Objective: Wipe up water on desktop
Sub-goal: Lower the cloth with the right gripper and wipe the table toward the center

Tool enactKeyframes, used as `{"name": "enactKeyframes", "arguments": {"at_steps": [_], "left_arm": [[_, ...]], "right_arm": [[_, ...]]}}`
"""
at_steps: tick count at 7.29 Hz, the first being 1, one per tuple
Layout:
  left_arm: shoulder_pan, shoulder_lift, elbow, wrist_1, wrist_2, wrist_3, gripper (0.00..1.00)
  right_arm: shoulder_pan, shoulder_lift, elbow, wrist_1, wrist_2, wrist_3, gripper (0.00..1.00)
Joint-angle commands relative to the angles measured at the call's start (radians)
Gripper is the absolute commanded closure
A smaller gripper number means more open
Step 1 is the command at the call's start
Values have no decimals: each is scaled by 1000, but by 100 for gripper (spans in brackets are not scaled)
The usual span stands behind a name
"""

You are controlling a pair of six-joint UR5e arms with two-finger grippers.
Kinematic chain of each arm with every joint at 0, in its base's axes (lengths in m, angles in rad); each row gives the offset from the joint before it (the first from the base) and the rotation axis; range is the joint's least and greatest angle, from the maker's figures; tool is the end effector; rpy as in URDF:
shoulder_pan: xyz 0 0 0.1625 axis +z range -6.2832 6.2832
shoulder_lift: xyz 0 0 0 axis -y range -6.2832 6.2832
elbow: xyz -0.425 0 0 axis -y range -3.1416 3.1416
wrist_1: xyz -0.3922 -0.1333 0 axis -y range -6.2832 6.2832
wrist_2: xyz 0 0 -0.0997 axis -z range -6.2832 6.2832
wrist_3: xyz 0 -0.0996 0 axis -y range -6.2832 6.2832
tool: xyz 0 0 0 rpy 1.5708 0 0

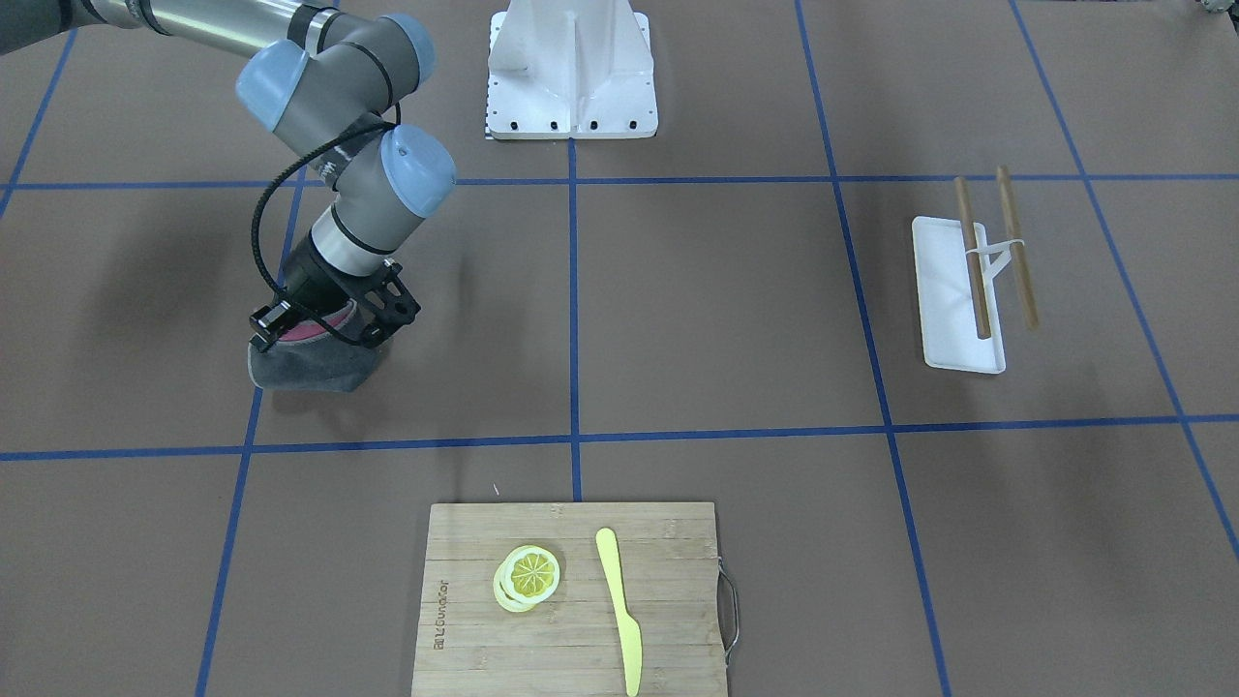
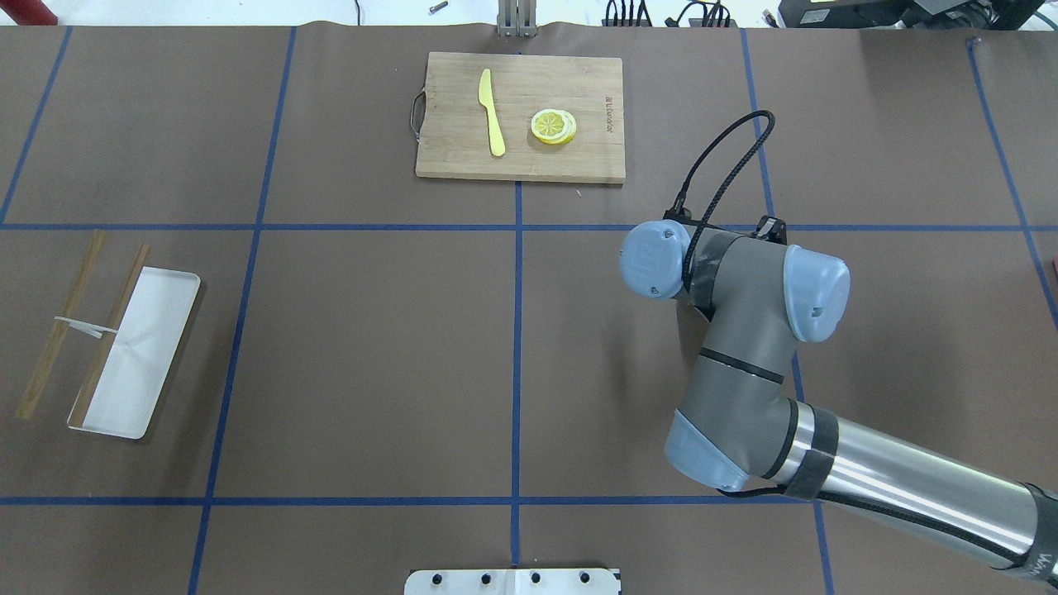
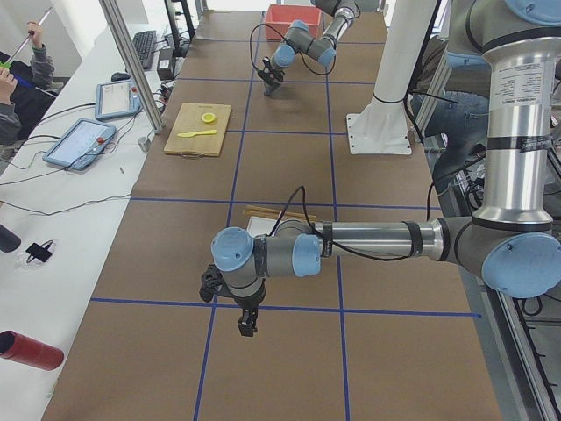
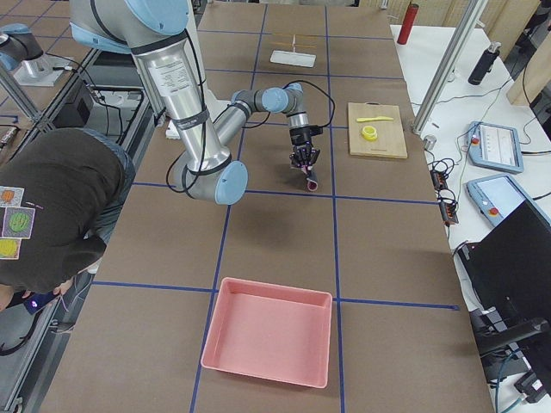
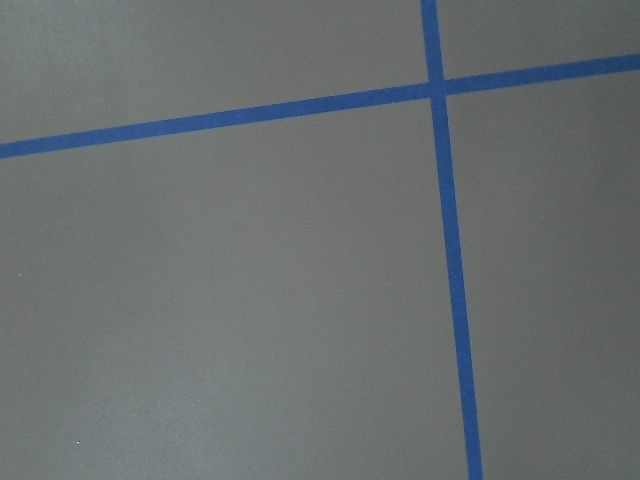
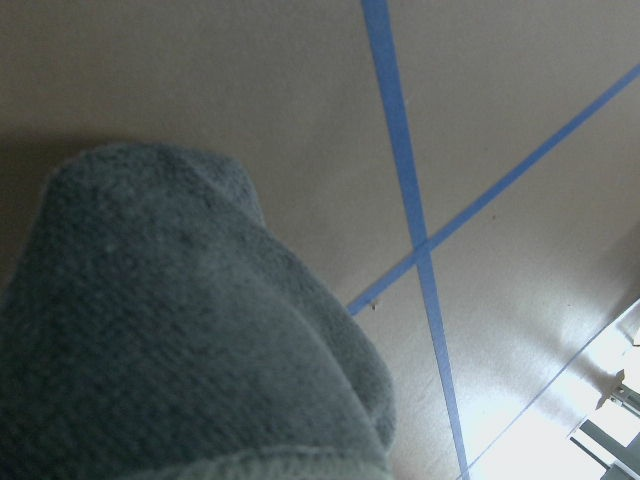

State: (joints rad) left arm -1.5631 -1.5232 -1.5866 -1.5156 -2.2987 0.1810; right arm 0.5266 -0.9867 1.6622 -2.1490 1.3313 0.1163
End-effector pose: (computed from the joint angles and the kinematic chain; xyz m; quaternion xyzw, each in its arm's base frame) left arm -0.0635 -0.4651 0.6822 -0.0097 0.3578 0.0725 0.9309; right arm -0.4823 -0.4619 0.3584 0.1058 0.0733 -0.4386 0.8894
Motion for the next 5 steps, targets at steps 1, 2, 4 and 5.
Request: {"name": "enactKeyframes", "arguments": {"at_steps": [1, 2, 4, 5], "left_arm": [[0, 0, -1, 0, -2, 0, 1], [0, 0, -1, 0, -5, 0, 1], [0, 0, -1, 2, -4, 0, 1], [2, 0, -1, 2, -4, 0, 1]], "right_arm": [[-3, 94, -87, 47, 40, 82, 100], [-3, 146, -105, 55, 105, 130, 100], [-31, 251, -187, 175, 152, 358, 100], [-40, 310, -237, 234, 222, 456, 100]]}}
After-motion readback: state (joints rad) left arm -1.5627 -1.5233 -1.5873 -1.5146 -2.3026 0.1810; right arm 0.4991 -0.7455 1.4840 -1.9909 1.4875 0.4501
